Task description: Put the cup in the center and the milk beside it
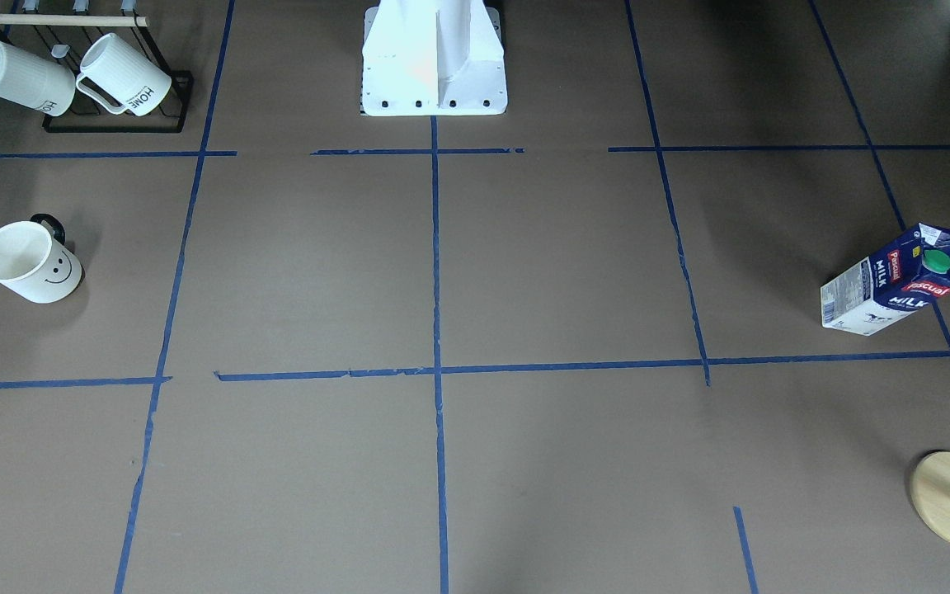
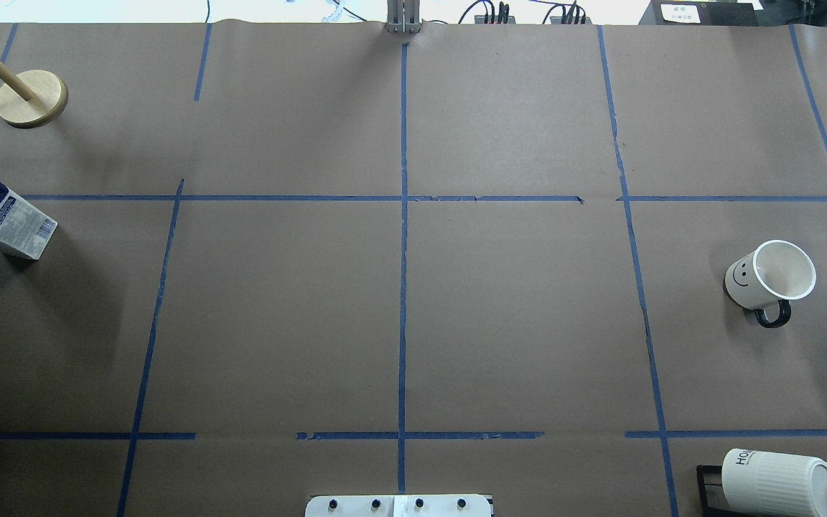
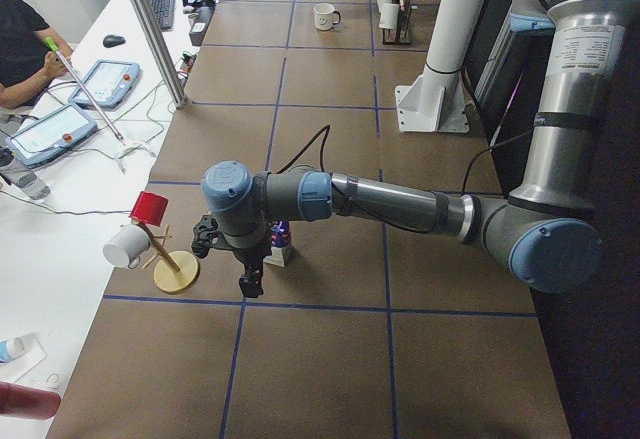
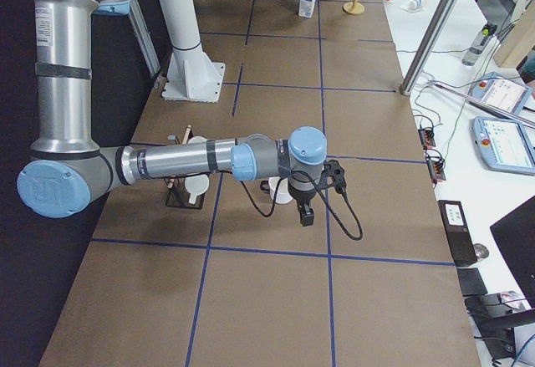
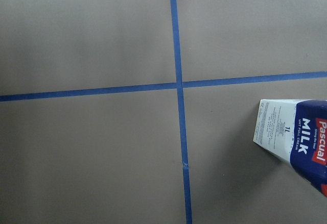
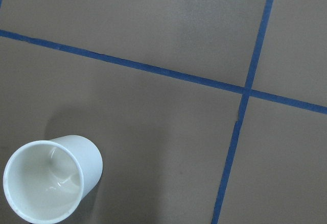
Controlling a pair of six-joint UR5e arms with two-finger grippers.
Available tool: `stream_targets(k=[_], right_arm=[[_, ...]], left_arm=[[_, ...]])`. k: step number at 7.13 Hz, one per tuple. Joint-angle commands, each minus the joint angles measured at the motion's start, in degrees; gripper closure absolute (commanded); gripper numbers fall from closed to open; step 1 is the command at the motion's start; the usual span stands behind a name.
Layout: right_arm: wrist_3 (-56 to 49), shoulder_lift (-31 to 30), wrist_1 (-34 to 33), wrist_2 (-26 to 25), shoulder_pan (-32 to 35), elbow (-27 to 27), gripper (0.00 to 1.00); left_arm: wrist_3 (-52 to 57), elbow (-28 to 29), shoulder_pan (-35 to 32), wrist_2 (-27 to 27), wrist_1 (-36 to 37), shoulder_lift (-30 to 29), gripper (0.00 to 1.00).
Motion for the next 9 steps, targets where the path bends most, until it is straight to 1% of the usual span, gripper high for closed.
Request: stream_targets(k=[1, 2, 3, 4, 5, 6, 7, 8, 9], right_arm=[[0.3, 0.0, 0.0, 0.1, -1.6, 0.0, 0.00], [3.3, 0.0, 0.0, -0.1, -2.3, 0.0, 0.00], [11.2, 0.0, 1.0, -0.2, -4.0, 0.4, 0.00], [18.3, -1.0, 7.2, -0.2, -6.7, 0.1, 0.01], [30.0, -1.7, 15.0, -0.8, -12.3, 0.0, 0.01], [39.1, -2.2, 23.0, -3.1, -17.4, -1.5, 0.01], [43.6, -2.2, 30.7, -5.8, -21.3, -5.5, 0.01], [44.1, -2.2, 35.4, -6.0, -21.7, -8.0, 0.01], [44.2, -2.4, 36.0, -5.9, -21.8, -8.6, 0.04]], left_arm=[[-0.4, 0.0, 0.0, 0.0, -1.9, 0.2, 0.00], [-0.3, 0.0, -0.1, 0.0, -1.9, 0.2, 0.00], [-0.3, 0.0, -0.1, 0.0, -1.9, 0.2, 0.00], [-0.3, -0.1, -0.1, -0.1, -1.9, 0.3, 0.00], [-0.3, -0.2, -0.1, -0.1, -1.9, 0.2, 0.00], [-0.3, -0.3, -0.1, 0.0, -2.1, 0.2, 0.00], [-0.4, -0.3, -0.1, 0.0, -2.1, 0.2, 0.00], [-0.4, -0.9, -0.1, 0.0, -2.1, 0.2, 0.00], [-0.5, -1.8, -0.1, 0.0, -2.0, 0.3, 0.00]])
